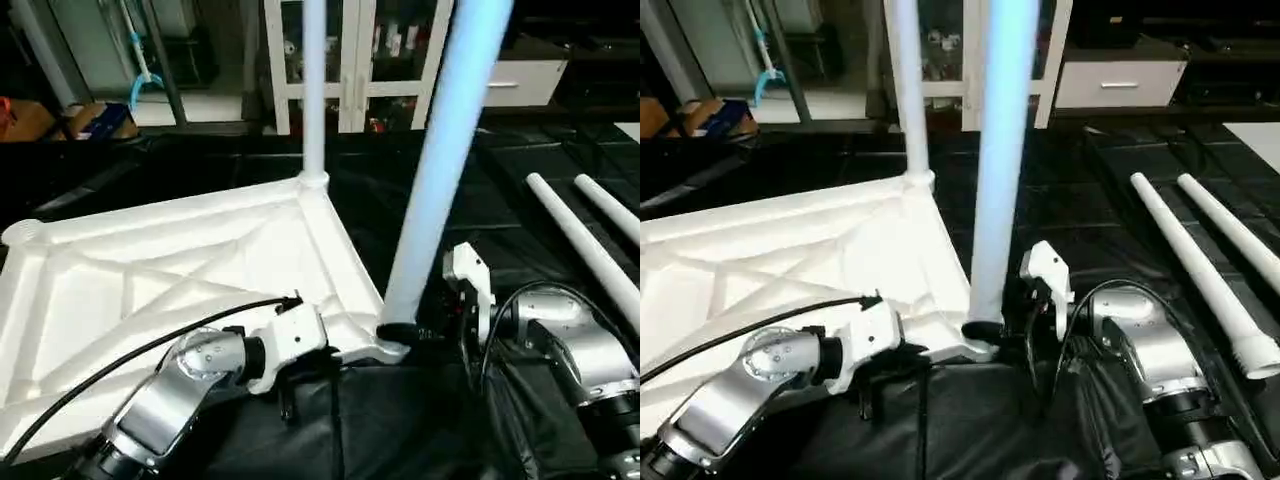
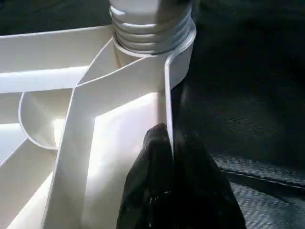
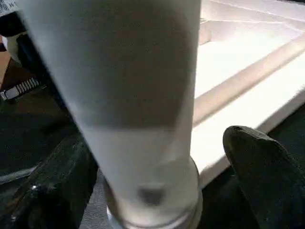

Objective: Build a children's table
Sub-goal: Rotate leg to tighten

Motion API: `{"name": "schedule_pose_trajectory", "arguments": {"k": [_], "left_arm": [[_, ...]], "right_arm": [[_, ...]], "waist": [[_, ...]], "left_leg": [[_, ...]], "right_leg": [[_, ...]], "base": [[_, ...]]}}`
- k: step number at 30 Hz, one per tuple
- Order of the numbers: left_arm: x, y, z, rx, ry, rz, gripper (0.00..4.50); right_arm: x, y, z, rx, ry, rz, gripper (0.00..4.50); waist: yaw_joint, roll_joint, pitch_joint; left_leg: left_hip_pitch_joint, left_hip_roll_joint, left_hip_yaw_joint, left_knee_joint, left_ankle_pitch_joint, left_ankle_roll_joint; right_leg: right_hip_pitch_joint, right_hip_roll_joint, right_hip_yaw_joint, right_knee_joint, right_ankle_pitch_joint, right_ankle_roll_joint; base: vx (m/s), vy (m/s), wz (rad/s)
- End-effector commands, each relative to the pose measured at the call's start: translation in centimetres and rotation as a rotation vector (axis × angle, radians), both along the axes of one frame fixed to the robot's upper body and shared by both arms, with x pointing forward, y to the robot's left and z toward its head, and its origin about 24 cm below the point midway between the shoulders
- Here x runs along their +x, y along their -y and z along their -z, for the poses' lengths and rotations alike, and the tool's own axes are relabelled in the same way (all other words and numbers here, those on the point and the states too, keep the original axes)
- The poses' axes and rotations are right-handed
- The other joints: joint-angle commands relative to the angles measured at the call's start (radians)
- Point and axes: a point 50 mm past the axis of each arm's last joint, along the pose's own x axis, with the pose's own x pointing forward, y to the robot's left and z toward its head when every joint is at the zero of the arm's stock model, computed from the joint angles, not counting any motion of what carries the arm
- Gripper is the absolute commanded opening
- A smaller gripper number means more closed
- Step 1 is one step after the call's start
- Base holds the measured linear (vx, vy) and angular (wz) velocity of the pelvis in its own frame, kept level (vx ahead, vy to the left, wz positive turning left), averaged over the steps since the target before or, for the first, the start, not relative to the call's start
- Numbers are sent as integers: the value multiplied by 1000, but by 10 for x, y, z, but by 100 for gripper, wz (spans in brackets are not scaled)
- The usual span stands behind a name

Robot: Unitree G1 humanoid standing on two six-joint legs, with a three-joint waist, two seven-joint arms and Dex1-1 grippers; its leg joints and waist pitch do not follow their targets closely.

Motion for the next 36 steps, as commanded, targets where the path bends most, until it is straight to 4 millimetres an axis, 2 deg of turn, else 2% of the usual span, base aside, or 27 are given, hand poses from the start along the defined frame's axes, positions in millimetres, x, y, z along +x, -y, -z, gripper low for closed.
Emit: {"name": "schedule_pose_trajectory", "arguments": {"k": [1,7,10,11,20,25,28,29,31,33,34,35,36], "left_arm": [[-6,6,3,-8,-22,52,0],[-5,6,2,-4,-20,48,0],[-5,6,3,-4,-21,47,0],[-5,6,2,-4,-21,47,0],[-4,5,2,0,-22,44,0],[-5,5,3,4,-27,41,0],[-2,2,9,59,-22,3,0],[5,1,13,95,-7,-53,0],[12,3,14,98,-7,-122,0],[17,5,15,97,-7,-173,0],[22,7,15,101,-5,-212,0],[32,11,16,112,11,-290,0],[34,13,16,114,14,-307,0]], "right_arm": [[-3,-2,5,-31,2,-29,422],[-4,-4,14,-92,27,-37,422],[-1,-4,15,-101,37,-18,422],[-1,-4,15,-101,37,-18,394],[3,-6,14,-64,37,8,334],[1,-8,17,-59,35,7,286],[4,-10,22,-55,45,84,279],[10,-13,26,-73,64,164,277],[14,-16,29,-87,82,229,276],[17,-19,32,-93,87,280,275],[20,-23,33,-94,94,334,275],[28,-29,36,-90,91,475,274],[30,-30,37,-89,90,506,274]], "waist": [[-4,-13,-52],[-3,-13,-56],[-5,-13,-54],[-5,-15,-53],[-8,-12,-53],[-8,-12,-52],[-11,-11,-52],[-13,-11,-51],[-17,-12,-48],[-20,-12,-47],[-25,-12,-45],[-30,-12,-45],[-41,-11,-40]], "left_leg": [[17,77,-35,-78,-188,53],[12,77,-35,-73,-142,72],[11,75,-35,-73,-149,79],[11,76,-36,-74,-159,78],[12,76,-37,-75,-193,65],[13,76,-38,-76,-208,54],[10,76,-38,-76,-191,55],[10,75,-38,-77,-203,50],[14,73,-38,-79,-253,21],[16,72,-40,-80,-277,6],[17,70,-43,-80,-308,-3],[17,70,-45,-81,-325,-10],[18,67,-45,-83,-352,-20]], "right_leg": [[36,-58,46,-58,-224,-227],[39,-59,45,-51,-181,-237],[41,-59,44,-52,-190,-240],[41,-59,44,-54,-206,-236],[39,-58,44,-56,-242,-228],[38,-58,45,-57,-253,-222],[38,-58,46,-55,-229,-227],[36,-57,45,-57,-246,-224],[33,-58,45,-64,-318,-208],[31,-58,45,-68,-356,-197],[30,-59,43,-73,-402,-182],[27,-58,43,-74,-416,-175],[20,-54,42,-80,-451,-164]], "base": [[0,0,0],[0,0,0],[0,0,0],[0,0,0],[0,0,0],[0,0,0],[0,0,0],[0,0,0],[0,0,0],[0,0,0],[0,0,0],[0,0,0],[0,0,0]]}}
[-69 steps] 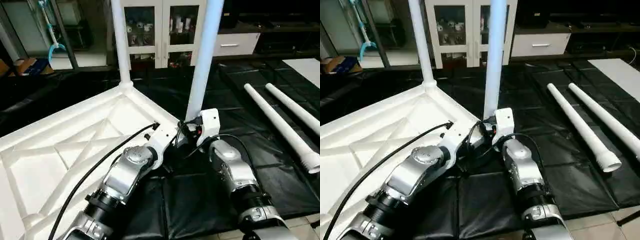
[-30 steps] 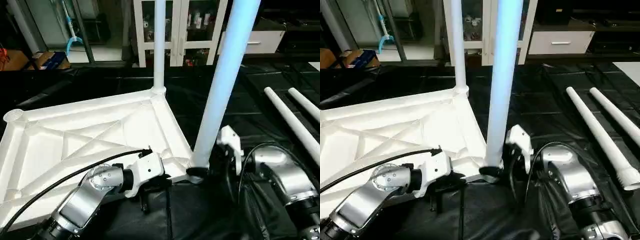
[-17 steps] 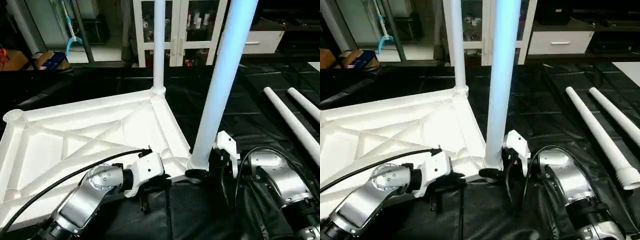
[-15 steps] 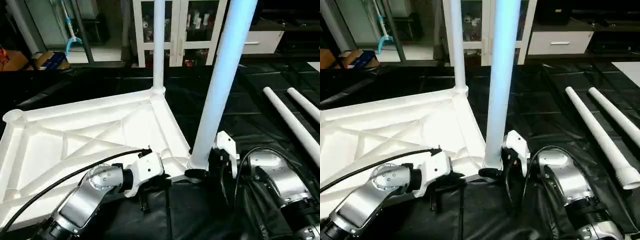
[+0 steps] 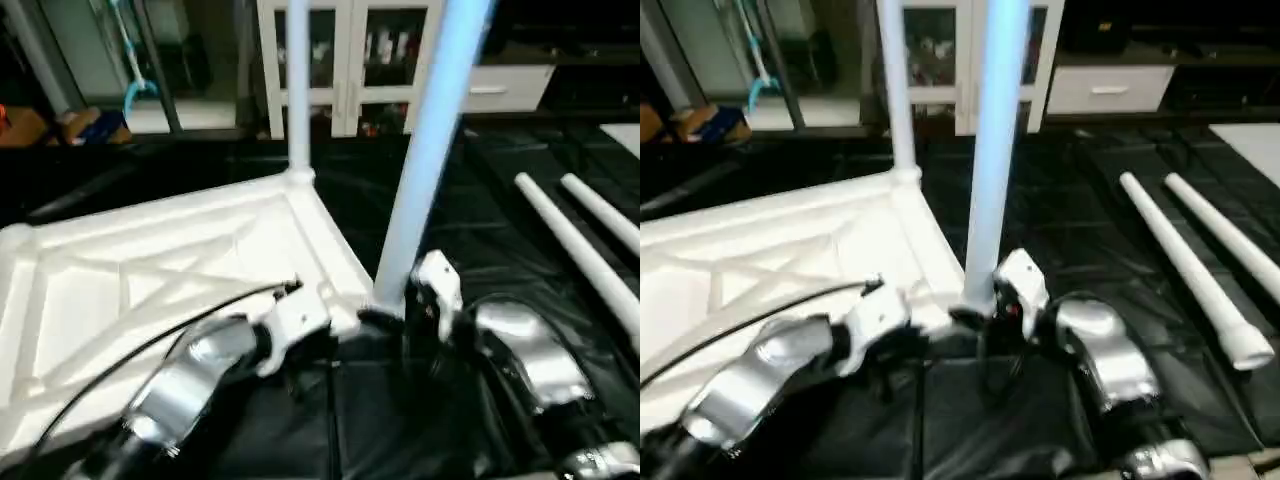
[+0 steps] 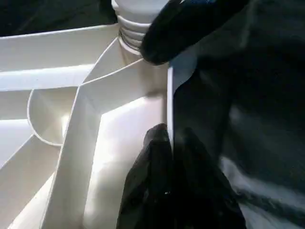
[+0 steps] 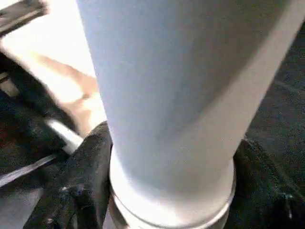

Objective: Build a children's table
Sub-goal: Rotate leg to tighten

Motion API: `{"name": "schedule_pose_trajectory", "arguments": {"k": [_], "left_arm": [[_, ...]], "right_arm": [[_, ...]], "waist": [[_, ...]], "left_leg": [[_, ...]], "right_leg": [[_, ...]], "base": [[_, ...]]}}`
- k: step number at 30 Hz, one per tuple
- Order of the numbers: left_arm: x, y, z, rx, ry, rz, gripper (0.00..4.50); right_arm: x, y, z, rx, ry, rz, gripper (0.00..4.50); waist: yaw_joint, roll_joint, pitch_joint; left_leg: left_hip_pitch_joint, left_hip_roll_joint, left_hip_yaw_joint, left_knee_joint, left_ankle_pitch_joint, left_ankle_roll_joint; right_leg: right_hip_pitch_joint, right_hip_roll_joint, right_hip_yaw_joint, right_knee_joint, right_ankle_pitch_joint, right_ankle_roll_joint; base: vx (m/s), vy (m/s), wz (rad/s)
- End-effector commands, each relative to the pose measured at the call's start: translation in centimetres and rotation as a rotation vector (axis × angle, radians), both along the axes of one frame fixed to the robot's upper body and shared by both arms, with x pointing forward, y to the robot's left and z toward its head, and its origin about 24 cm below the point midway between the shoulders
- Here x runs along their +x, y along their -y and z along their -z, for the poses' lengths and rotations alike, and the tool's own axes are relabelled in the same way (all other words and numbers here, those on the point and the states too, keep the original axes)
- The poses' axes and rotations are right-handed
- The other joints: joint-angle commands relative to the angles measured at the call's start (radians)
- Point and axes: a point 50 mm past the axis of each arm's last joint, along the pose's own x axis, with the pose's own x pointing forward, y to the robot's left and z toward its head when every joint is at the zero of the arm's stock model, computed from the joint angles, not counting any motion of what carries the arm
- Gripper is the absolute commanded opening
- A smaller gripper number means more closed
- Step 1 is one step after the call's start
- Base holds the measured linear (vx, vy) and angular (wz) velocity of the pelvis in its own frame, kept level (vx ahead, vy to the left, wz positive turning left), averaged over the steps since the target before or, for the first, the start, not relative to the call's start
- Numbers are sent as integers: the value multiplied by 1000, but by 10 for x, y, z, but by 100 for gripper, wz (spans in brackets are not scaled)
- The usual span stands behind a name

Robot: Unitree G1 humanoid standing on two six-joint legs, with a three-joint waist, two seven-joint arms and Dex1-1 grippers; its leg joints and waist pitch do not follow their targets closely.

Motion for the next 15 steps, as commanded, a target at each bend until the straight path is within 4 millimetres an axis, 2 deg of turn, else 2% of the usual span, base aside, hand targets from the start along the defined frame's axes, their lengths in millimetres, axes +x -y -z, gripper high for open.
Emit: {"name": "schedule_pose_trajectory", "arguments": {"k": [1,3,4,5,7,10,14,15], "left_arm": [[6,1,14,63,-33,-123,0],[14,9,16,48,-42,-209,0],[18,14,17,22,-57,-255,0],[20,18,18,7,-67,-280,0],[22,23,18,-7,-74,-310,0],[25,31,18,-8,-74,-319,0],[26,31,18,-8,-77,-319,0],[25,28,17,-8,-70,-307,0]], "right_arm": [[10,-1,5,-55,0,188,274],[15,-10,6,-24,-6,296,274],[16,-18,7,2,-16,341,274],[17,-24,8,16,-22,364,274],[17,-33,9,32,-29,377,274],[14,-60,2,66,15,299,274],[13,-65,-1,76,32,260,274],[12,-63,-5,118,35,233,309]], "waist": [[-8,-5,-42],[-17,-6,-42],[-27,1,-42],[-24,-1,-45],[-27,-6,-44],[-27,-5,-43],[-27,-5,-42],[-27,-4,-41]], "left_leg": [[17,67,-48,-91,-366,-27],[14,65,-52,-92,-384,-39],[13,66,-53,-94,-401,-37],[15,66,-56,-93,-401,-39],[13,64,-53,-93,-406,-27],[14,62,-52,-92,-413,-11],[12,63,-54,-94,-420,-6],[12,64,-55,-96,-423,-6]], "right_leg": [[19,-56,38,-88,-467,-162],[20,-58,34,-93,-497,-141],[20,-60,34,-98,-496,-133],[20,-61,31,-99,-488,-131],[18,-58,31,-101,-472,-133],[15,-62,31,-108,-517,-116],[13,-62,31,-110,-537,-105],[13,-62,30,-110,-541,-102]], "base": [[0,0,0],[0,0,0],[0,0,0],[0,0,0],[0,0,0],[0,0,0],[0,0,0],[0,0,0]]}}
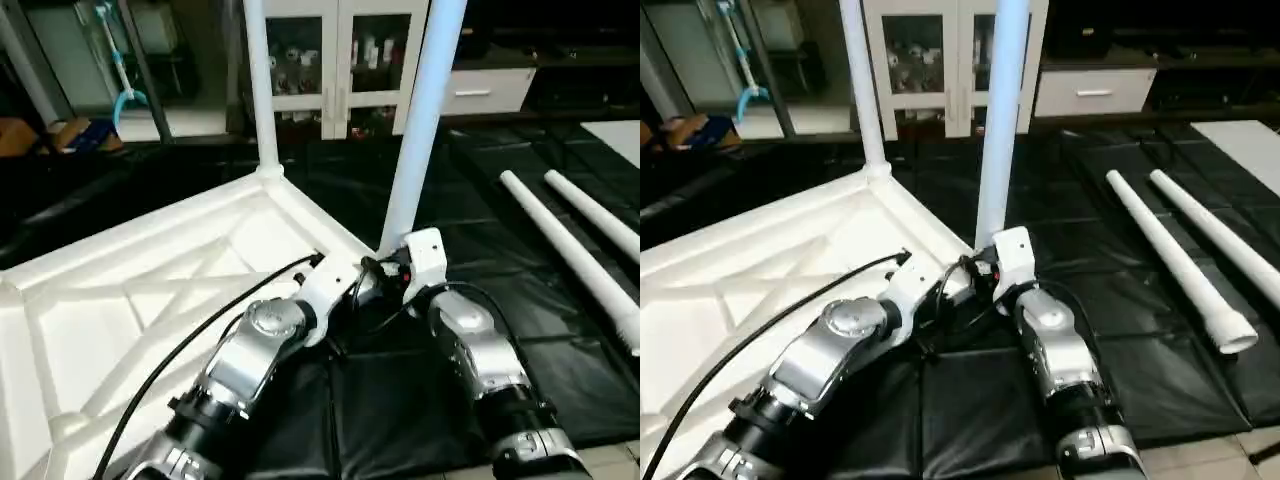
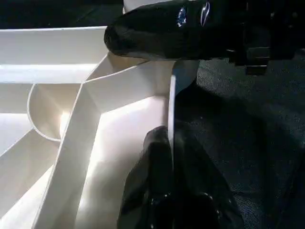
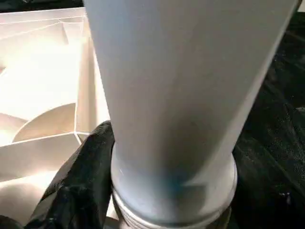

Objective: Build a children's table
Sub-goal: Rotate leg to tighten

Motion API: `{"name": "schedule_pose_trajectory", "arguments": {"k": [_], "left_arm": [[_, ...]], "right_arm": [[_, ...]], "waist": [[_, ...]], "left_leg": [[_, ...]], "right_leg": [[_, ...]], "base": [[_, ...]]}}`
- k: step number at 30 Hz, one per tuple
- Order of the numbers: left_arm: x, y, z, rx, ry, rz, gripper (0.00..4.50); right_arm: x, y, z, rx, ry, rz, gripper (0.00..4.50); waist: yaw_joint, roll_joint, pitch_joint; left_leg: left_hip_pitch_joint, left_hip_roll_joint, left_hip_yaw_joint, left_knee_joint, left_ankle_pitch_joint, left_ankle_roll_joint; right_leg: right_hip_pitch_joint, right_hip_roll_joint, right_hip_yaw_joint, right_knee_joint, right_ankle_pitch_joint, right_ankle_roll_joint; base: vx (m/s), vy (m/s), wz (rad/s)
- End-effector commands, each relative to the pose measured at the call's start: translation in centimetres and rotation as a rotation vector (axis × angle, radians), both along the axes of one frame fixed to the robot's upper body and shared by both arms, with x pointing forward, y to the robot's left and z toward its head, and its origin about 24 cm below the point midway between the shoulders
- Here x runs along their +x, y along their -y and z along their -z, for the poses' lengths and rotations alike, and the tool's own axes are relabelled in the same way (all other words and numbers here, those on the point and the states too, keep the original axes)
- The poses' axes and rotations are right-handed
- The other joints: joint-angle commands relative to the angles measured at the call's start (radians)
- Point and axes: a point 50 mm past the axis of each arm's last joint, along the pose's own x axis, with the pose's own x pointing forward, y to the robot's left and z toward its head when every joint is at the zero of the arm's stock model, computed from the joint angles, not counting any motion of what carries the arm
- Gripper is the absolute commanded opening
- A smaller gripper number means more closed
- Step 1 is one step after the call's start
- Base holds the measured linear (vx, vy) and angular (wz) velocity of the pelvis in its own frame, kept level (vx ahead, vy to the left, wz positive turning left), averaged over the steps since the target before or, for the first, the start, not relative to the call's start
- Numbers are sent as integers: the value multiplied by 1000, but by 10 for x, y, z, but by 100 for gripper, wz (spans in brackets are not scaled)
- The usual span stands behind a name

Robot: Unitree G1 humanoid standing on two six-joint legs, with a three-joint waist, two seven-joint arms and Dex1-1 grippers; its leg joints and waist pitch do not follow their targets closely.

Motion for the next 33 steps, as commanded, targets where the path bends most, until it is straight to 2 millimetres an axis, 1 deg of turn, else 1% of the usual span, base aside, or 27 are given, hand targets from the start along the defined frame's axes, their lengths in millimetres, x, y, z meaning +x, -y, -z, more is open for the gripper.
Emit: {"name": "schedule_pose_trajectory", "arguments": {"k": [1,2,4,5,6,8,9,10,11,12,13,14,15,16,17,18,19,20,21,22,23,25,27,29,31,32,33], "left_arm": [[3,-11,12,59,-17,-74,0],[2,-14,11,61,-2,-52,0],[0,-16,10,63,16,-13,0],[-2,-17,10,63,14,14,0],[-5,-18,10,56,8,36,0],[-8,-20,9,44,13,76,0],[-12,-21,8,31,11,116,0],[-18,-24,8,21,8,172,0],[-29,-31,8,14,-8,261,0],[-29,-31,8,14,-8,261,0],[-35,-36,9,17,-17,301,0],[-35,-36,9,17,-17,301,0],[-40,-39,9,13,-27,337,0],[-48,-43,8,7,-48,381,0],[-51,-45,7,4,-57,401,0],[-52,-45,7,4,-58,402,0],[-54,-47,7,4,-66,412,0],[-57,-49,6,1,-75,429,0],[-59,-51,5,-4,-81,438,0],[-60,-52,4,-7,-85,440,0],[-62,-53,3,-17,-93,450,0],[-64,-53,2,-21,-98,465,0],[-66,-53,2,-22,-103,476,0],[-67,-52,1,-26,-107,484,0],[-67,-51,0,-27,-106,486,0],[-67,-51,0,-24,-105,486,0],[-66,-52,0,-23,-104,486,0]], "right_arm": [[-7,-39,-14,117,57,-217,329],[-8,-35,-20,148,83,-256,343],[-8,-33,-24,136,109,-288,353],[-8,-30,-27,129,126,-309,363],[-8,-28,-30,140,127,-332,363],[-10,-26,-33,155,125,-374,390],[-12,-24,-36,167,116,-429,390],[-17,-19,-37,152,105,-505,404],[-23,-6,-36,95,75,-609,415],[-23,-6,-36,95,75,-609,422],[-26,2,-34,56,62,-652,422],[-26,2,-34,56,62,-652,422],[-28,9,-34,40,55,-684,422],[-31,17,-34,34,43,-724,422],[-32,20,-35,34,38,-742,422],[-33,20,-35,34,38,-744,422],[-34,22,-36,31,36,-757,422],[-35,27,-37,26,34,-768,422],[-35,30,-38,20,31,-774,422],[-35,32,-38,14,30,-778,422],[-36,37,-38,3,14,-792,422],[-37,42,-36,-2,-8,-805,422],[-39,45,-34,-8,-26,-819,422],[-41,47,-31,-18,-48,-842,422],[-44,48,-29,-28,-67,-858,422],[-46,49,-26,-31,-79,-867,406],[-47,49,-25,-31,-88,-876,406]], "waist": [[-5,-11,-38],[-5,-9,-40],[-5,-10,-41],[-7,-13,-42],[-7,-12,-44],[-1,-10,-47],[1,-12,-47],[1,-12,-48],[4,-11,-48],[10,-12,-50],[8,-9,-47],[9,-8,-47],[10,-10,-49],[14,-11,-52],[17,-10,-53],[18,-6,-54],[19,-4,-55],[25,-5,-56],[32,-4,-58],[34,-4,-58],[35,-6,-56],[40,-4,-54],[40,-5,-49],[42,-7,-47],[42,-4,-47],[41,-5,-48],[42,-5,-48]], "left_leg": [[15,66,-52,-96,-428,-6],[10,67,-54,-97,-423,-3],[6,69,-54,-99,-416,2],[0,68,-55,-100,-399,7],[-3,69,-53,-98,-375,13],[-1,69,-49,-94,-334,31],[-3,69,-47,-94,-309,44],[-4,72,-45,-94,-296,50],[-4,73,-44,-93,-279,59],[-3,76,-47,-92,-266,63],[-6,75,-41,-92,-257,80],[-5,75,-41,-92,-254,81],[0,76,-38,-89,-233,79],[4,77,-40,-88,-215,78],[0,78,-40,-86,-187,91],[1,79,-38,-85,-155,105],[3,79,-37,-84,-141,108],[8,78,-33,-82,-122,116],[9,79,-33,-79,-98,124],[10,78,-32,-79,-88,126],[9,78,-31,-79,-85,129],[11,78,-31,-81,-111,121],[11,78,-32,-87,-180,92],[15,79,-32,-88,-211,74],[15,79,-33,-90,-216,62],[15,79,-33,-90,-216,58],[15,78,-34,-90,-215,55]], "right_leg": [[9,-61,32,-98,-542,-102],[13,-63,34,-94,-522,-105],[14,-61,35,-93,-499,-108],[19,-62,35,-89,-481,-111],[22,-64,37,-85,-457,-123],[20,-64,39,-84,-411,-143],[25,-63,40,-80,-386,-153],[26,-64,41,-78,-369,-161],[28,-62,40,-75,-347,-170],[32,-63,38,-72,-328,-174],[27,-60,40,-65,-305,-193],[27,-60,39,-66,-305,-196],[25,-61,41,-65,-282,-206],[27,-61,41,-61,-258,-213],[31,-61,41,-53,-212,-231],[32,-59,41,-48,-165,-246],[31,-57,41,-45,-143,-253],[29,-54,41,-42,-103,-267],[32,-56,41,-37,-69,-275],[32,-55,41,-35,-55,-279],[32,-54,41,-36,-54,-280],[32,-54,42,-38,-92,-277],[33,-56,43,-48,-175,-260],[30,-58,45,-54,-216,-247],[31,-56,45,-55,-233,-241],[31,-55,45,-55,-231,-239],[31,-55,45,-55,-229,-237]], "base": [[0,0,0],[0,0,0],[0,0,0],[0,0,0],[0,0,0],[0,0,0],[0,0,0],[0,0,0],[0,0,0],[0,0,0],[0,0,0],[50,-15,0],[50,-15,0],[57,-8,3],[58,5,1],[58,5,1],[54,12,-1],[0,0,0],[0,0,0],[0,0,0],[0,0,0],[0,0,0],[0,0,0],[0,0,0],[0,0,0],[0,0,0],[0,0,0]]}}
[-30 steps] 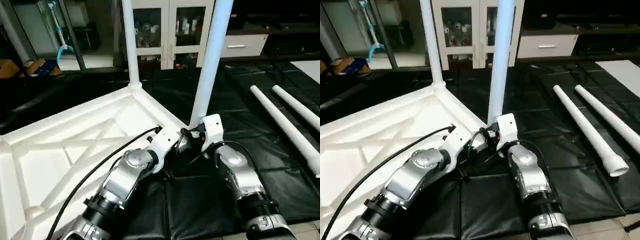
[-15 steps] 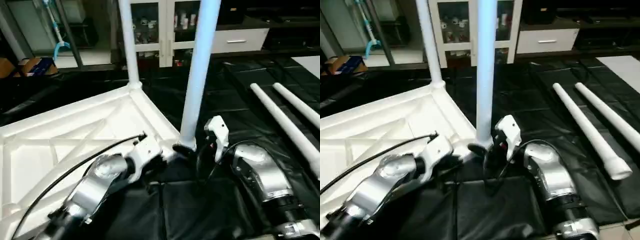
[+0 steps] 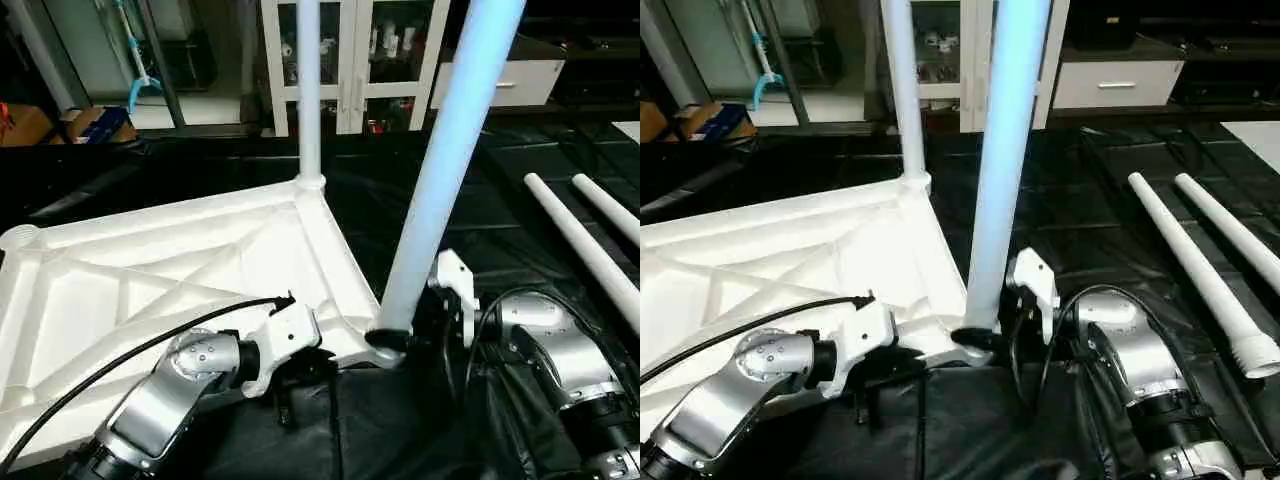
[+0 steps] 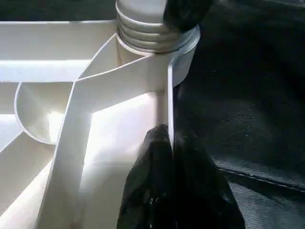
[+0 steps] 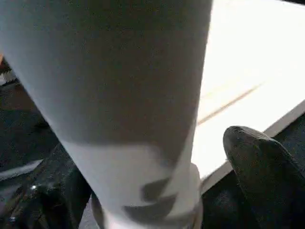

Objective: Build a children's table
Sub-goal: Rotate leg to tighten

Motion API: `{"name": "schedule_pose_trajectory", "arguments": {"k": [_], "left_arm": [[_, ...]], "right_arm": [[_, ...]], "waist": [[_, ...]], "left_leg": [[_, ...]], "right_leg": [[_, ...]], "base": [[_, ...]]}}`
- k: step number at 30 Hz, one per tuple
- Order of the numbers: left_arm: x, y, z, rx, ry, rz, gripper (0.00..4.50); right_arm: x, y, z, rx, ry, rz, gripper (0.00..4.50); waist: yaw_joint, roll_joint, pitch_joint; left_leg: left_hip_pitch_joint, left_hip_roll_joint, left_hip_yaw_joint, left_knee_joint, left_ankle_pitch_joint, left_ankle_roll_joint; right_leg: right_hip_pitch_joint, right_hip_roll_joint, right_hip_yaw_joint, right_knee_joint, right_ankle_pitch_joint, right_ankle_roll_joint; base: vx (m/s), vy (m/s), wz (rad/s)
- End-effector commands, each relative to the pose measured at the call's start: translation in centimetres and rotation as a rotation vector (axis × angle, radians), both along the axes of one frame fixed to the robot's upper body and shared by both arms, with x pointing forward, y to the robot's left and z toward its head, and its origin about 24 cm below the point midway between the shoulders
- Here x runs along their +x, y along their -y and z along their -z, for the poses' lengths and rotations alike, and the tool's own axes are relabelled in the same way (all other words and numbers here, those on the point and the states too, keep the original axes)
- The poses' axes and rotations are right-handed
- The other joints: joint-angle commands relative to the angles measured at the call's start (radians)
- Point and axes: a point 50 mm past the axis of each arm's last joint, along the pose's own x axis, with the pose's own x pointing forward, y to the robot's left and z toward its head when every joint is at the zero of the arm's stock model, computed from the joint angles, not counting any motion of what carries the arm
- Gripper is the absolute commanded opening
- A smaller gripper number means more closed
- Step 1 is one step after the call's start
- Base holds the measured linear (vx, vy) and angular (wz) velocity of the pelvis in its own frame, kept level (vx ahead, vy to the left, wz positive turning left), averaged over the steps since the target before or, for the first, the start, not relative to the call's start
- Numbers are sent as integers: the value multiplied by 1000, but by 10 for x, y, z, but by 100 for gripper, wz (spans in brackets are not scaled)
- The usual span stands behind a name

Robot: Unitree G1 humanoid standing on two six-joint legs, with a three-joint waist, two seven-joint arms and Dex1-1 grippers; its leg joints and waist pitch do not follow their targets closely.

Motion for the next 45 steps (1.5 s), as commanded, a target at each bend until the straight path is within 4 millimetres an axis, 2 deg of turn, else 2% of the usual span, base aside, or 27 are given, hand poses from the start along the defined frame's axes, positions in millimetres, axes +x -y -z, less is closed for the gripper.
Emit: {"name": "schedule_pose_trajectory", "arguments": {"k": [1,3,6,11,14,18,22,23,25,27,28,29,30,32,33,36,37,38,40,41,42,44,45], "left_arm": [[-8,4,7,9,-55,47,0],[-8,3,7,9,-55,47,0],[-8,3,7,10,-55,45,0],[-8,2,7,16,-54,41,0],[-8,2,7,15,-54,40,0],[-8,2,8,19,-55,39,0],[-5,2,12,34,-53,-1,0],[-2,4,14,41,-44,-26,0],[0,5,15,45,-39,-52,0],[10,8,17,61,-13,-126,0],[14,9,18,75,-5,-165,0],[20,12,19,88,8,-207,0],[20,12,19,88,8,-207,0],[20,12,19,88,8,-207,0],[20,12,19,88,8,-207,0],[20,12,19,88,8,-207,0],[26,14,19,97,21,-256,0],[43,21,18,93,47,-395,0],[59,32,16,85,61,-528,0],[62,35,15,81,62,-547,0],[61,35,15,79,62,-542,0],[59,32,16,84,71,-524,0],[59,32,16,84,71,-524,0]], "right_arm": [[-3,3,4,-22,-20,-13,406],[-5,3,5,-23,-29,-22,371],[-6,4,7,-18,-41,-24,363],[-6,3,9,-16,-46,-22,318],[-6,2,8,-4,-44,-14,285],[-4,1,8,0,-31,2,274],[2,-2,13,0,-18,97,272],[6,-5,19,-31,1,166,272],[9,-6,22,-54,15,212,272],[14,-12,28,-81,31,303,272],[16,-15,30,-87,37,353,271],[20,-18,32,-90,38,418,271],[20,-18,32,-90,38,418,271],[20,-18,32,-90,38,418,271],[20,-18,32,-90,38,418,271],[20,-18,32,-90,38,418,270],[24,-21,34,-98,43,490,270],[31,-38,37,-79,37,619,270],[38,-62,36,-37,25,741,270],[39,-68,36,-18,22,754,270],[39,-69,35,-9,25,752,270],[40,-69,32,11,37,739,270],[40,-69,32,11,37,739,270]], "waist": [[-3,-9,-46],[-2,-10,-48],[0,-11,-51],[3,-11,-51],[2,-12,-50],[2,-11,-50],[-1,-12,-47],[-9,-12,-43],[-14,-12,-39],[-32,-11,-30],[-40,-15,-26],[-43,-15,-27],[-53,-14,-27],[-59,-16,-27],[-59,-15,-27],[-60,-15,-29],[-59,-15,-30],[-68,-13,-27],[-72,-17,-25],[-76,-16,-29],[-79,-12,-30],[-81,-13,-35],[-79,-14,-37]], "left_leg": [[16,77,-35,-82,-212,54],[15,76,-35,-81,-202,57],[12,75,-35,-77,-168,73],[12,76,-35,-75,-150,89],[12,76,-35,-76,-160,84],[13,76,-35,-76,-164,78],[12,75,-36,-78,-185,70],[12,74,-36,-83,-231,47],[15,73,-39,-86,-280,25],[19,71,-46,-91,-381,-13],[25,69,-51,-93,-443,-32],[31,67,-53,-92,-463,-40],[34,64,-58,-90,-494,-49],[28,65,-65,-93,-518,-45],[32,65,-64,-92,-533,-43],[29,65,-63,-94,-525,-36],[27,66,-63,-95,-520,-35],[31,61,-58,-92,-513,-44],[37,58,-58,-90,-527,-54],[46,56,-62,-88,-548,-57],[36,60,-66,-93,-542,-48],[14,65,-69,-102,-506,-38],[14,65,-64,-100,-483,-28]], "right_leg": [[36,-56,45,-58,-226,-235],[38,-56,45,-56,-205,-239],[41,-57,44,-51,-166,-247],[41,-56,43,-50,-155,-254],[41,-57,43,-51,-176,-250],[41,-56,43,-51,-178,-248],[40,-56,43,-55,-207,-243],[36,-56,43,-63,-272,-230],[34,-56,42,-68,-339,-211],[27,-56,39,-79,-464,-172],[23,-57,36,-89,-552,-137],[20,-58,34,-94,-585,-121],[17,-58,30,-99,-627,-97],[19,-59,27,-104,-651,-72],[14,-59,28,-106,-650,-70],[15,-59,30,-105,-614,-81],[14,-59,31,-104,-601,-86],[4,-55,31,-106,-592,-102],[1,-52,24,-111,-613,-95],[3,-55,16,-116,-631,-82],[13,-59,17,-115,-601,-79],[26,-63,24,-102,-524,-94],[22,-64,29,-101,-490,-110]], "base": [[0,0,0],[0,0,0],[0,0,0],[0,0,0],[0,0,0],[0,0,0],[0,0,0],[0,0,0],[0,0,0],[0,0,0],[0,0,0],[-58,7,-3],[-58,7,-3],[-27,7,-2],[0,0,0],[0,0,0],[0,0,0],[0,0,0],[-25,6,1],[0,0,0],[0,0,0],[0,0,0],[0,0,0]]}}
